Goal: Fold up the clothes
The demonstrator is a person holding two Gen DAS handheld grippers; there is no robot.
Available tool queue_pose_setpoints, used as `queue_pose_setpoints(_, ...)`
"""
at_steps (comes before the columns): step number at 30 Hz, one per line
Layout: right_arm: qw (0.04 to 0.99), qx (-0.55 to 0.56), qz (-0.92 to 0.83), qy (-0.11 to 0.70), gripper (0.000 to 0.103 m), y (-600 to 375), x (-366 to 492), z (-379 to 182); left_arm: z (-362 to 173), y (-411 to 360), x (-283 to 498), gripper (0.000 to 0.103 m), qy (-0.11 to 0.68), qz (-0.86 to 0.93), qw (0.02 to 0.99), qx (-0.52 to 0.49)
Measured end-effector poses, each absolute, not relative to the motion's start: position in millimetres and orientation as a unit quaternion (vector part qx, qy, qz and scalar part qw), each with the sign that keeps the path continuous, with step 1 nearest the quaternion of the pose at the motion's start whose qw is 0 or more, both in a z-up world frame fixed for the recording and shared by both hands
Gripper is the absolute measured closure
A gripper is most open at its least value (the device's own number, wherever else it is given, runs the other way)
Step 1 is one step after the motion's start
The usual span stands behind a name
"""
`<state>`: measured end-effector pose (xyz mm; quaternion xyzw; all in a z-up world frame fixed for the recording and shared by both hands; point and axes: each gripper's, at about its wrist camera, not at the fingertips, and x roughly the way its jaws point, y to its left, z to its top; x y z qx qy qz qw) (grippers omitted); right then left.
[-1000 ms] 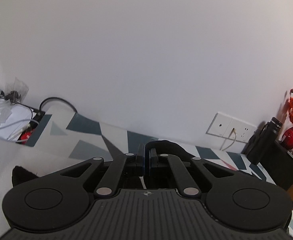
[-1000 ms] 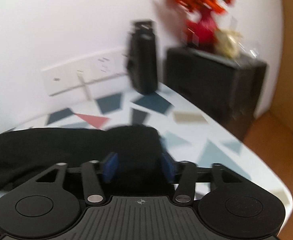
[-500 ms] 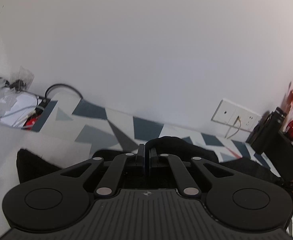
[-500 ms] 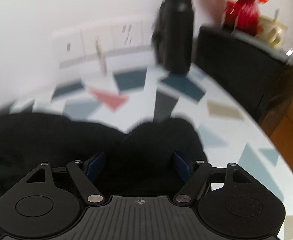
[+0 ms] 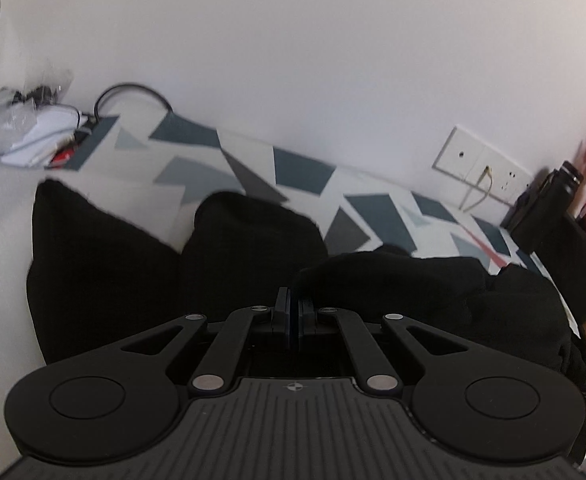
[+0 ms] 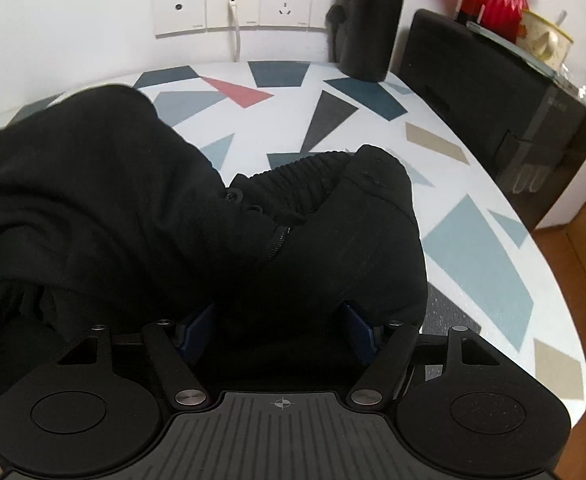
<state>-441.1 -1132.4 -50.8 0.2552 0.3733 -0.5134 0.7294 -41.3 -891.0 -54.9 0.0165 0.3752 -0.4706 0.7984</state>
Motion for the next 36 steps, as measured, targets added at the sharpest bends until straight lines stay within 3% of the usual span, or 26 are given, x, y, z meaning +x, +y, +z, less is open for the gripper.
queue_pose_setpoints(13,0.747,0.257,-0.56,0.25,0.037,-1181,-467,8,-69,-894,-41,0.097,0.393,-0.461,0.795,0.018)
queue_pose_setpoints(21,0.723,0.283,-0.541,0.323,0.036,-1252,-453,-42,-72,-897,-43,0.097,0.396,-0.457,0.796,0.028)
queue_pose_setpoints(25,0.732,0.257,-0.517,0.36,0.021,-1252,-442,-59,-73,-900,-45,0.097,0.395,-0.456,0.797,0.038)
queue_pose_setpoints(29,0.738,0.259,-0.502,0.369,0.018,-1251,-442,-66,-73,-904,-46,0.097,0.394,-0.456,0.797,0.05)
queue_pose_setpoints(32,0.742,0.263,-0.495,0.368,0.029,-1250,-446,-65,-74,-906,-46,0.097,0.393,-0.456,0.797,0.055)
queue_pose_setpoints(36,0.749,0.254,-0.492,0.364,0.055,-1243,-454,-61,-75,-909,-46,0.097,0.391,-0.458,0.796,0.062)
